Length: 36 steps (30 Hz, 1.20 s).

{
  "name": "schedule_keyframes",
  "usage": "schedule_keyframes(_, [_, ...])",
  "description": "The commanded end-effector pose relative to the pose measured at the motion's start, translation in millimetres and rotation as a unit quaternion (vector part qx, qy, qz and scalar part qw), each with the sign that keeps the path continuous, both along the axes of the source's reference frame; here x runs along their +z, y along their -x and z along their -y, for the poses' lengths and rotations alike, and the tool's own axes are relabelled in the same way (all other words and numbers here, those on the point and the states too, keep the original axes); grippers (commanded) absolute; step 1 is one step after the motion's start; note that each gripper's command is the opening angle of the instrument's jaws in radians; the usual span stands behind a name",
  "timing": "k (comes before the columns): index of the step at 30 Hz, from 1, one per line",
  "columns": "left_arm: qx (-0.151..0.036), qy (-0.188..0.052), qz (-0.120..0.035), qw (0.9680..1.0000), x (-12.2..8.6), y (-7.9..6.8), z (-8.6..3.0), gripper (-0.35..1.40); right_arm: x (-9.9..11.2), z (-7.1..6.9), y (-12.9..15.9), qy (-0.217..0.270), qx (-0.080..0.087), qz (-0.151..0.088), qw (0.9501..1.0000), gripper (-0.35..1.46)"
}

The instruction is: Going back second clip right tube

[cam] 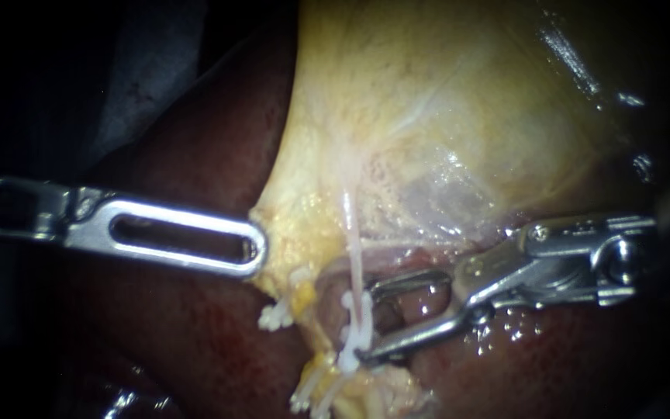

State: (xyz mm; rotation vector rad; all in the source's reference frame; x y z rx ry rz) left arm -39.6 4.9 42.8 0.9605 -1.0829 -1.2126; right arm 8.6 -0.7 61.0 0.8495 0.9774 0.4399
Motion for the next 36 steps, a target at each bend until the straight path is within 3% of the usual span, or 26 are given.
schedule_keyframes(1, [0.0,0.0,0.0,1.0,0.0,0.0,0.0,-0.35,0.1,0.1,-0.1,0.0,-0.001,0.0,1.0,0.53])
schedule_keyframes(36, [0.0,0.0,0.0,1.0,0.0,0.1,0.1,-0.35,0.2,1.2,-1.2,-0.009,0.002,-0.028,0.9996,0.6])
